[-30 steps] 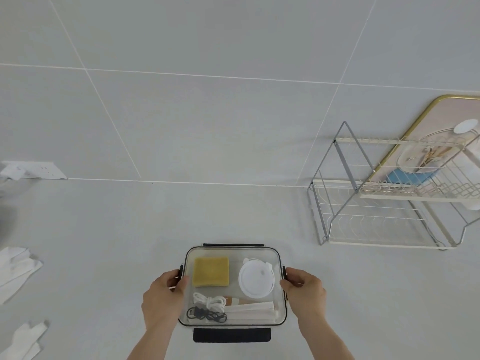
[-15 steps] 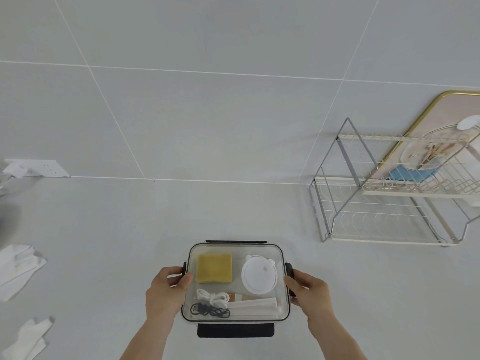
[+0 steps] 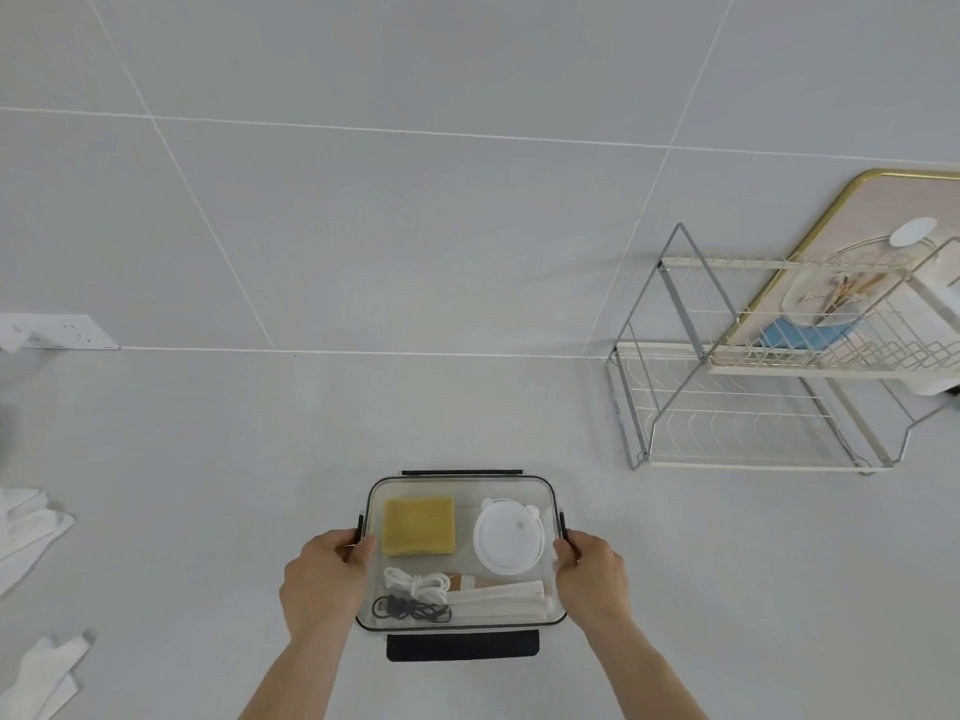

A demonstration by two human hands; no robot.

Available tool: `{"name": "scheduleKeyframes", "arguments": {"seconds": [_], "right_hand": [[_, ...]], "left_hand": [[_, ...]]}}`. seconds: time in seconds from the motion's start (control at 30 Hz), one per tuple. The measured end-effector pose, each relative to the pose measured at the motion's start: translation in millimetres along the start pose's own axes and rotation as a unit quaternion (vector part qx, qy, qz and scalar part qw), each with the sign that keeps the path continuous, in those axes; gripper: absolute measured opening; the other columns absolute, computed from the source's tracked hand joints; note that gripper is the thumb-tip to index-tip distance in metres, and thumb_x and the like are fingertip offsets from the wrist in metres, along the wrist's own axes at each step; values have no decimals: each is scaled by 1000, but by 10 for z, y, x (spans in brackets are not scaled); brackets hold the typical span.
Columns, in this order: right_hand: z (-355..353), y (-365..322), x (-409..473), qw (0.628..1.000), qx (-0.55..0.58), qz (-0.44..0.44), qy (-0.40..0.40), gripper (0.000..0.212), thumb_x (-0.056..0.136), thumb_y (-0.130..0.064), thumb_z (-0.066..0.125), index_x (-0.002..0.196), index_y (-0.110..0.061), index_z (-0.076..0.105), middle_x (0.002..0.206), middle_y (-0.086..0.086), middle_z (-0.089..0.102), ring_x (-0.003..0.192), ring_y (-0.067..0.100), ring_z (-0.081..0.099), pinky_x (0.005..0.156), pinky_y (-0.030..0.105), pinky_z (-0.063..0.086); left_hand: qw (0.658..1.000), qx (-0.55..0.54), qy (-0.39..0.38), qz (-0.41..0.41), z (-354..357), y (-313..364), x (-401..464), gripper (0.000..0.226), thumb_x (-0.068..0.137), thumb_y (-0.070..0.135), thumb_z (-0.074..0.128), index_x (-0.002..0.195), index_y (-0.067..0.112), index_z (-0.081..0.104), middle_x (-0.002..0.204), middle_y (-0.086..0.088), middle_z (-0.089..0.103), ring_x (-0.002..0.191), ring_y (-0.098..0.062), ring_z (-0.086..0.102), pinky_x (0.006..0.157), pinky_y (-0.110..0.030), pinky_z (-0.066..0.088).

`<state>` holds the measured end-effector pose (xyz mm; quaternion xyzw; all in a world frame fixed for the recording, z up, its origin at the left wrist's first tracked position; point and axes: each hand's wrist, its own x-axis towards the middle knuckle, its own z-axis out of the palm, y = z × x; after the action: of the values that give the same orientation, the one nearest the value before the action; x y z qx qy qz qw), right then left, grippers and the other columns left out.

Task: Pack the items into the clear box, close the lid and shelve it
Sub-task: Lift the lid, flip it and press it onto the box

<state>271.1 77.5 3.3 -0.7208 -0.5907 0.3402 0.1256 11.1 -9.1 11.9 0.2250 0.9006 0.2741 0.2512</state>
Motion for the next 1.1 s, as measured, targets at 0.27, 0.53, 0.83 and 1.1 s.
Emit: {"name": "scheduleKeyframes", "arguments": {"seconds": [0.27, 0.53, 0.83, 1.1], "right_hand": [[-148, -28, 55, 999, -28, -29, -13, 16, 91, -25, 64, 105, -20, 71, 100, 3, 69, 89, 26, 65, 76, 33, 49], [34, -653, 351, 911, -187, -364, -53, 70, 91, -40, 63, 152, -22, 33, 159, 1, 35, 149, 22, 24, 120, 38, 22], [224, -818, 540, 906, -215, -338, -135, 68, 91, -47, 61, 150, -29, 34, 150, -9, 44, 140, 17, 34, 120, 34, 14], [263, -819, 687, 899, -218, -360, -120, 65, 93, -48, 56, 150, -27, 35, 146, -7, 47, 137, 18, 38, 122, 35, 10]], "left_hand": [[974, 124, 23, 188, -25, 25, -10, 50, 80, 36, 73, 125, 24, 55, 118, 0, 64, 110, -27, 57, 84, -40, 47], [801, 227, -202, 515, 246, -26, -395, 106, 59, 82, 60, 150, 43, 22, 162, 19, 6, 151, -9, -7, 120, -37, -3], [787, 246, -194, 532, 273, -64, -291, 97, 71, 75, 57, 152, 45, 14, 164, 19, -7, 150, -11, -12, 118, -36, -1], [778, 272, -192, 532, 318, 22, -135, 94, 75, 75, 54, 153, 45, 9, 165, 15, -4, 150, -12, -14, 118, -36, -3]]}}
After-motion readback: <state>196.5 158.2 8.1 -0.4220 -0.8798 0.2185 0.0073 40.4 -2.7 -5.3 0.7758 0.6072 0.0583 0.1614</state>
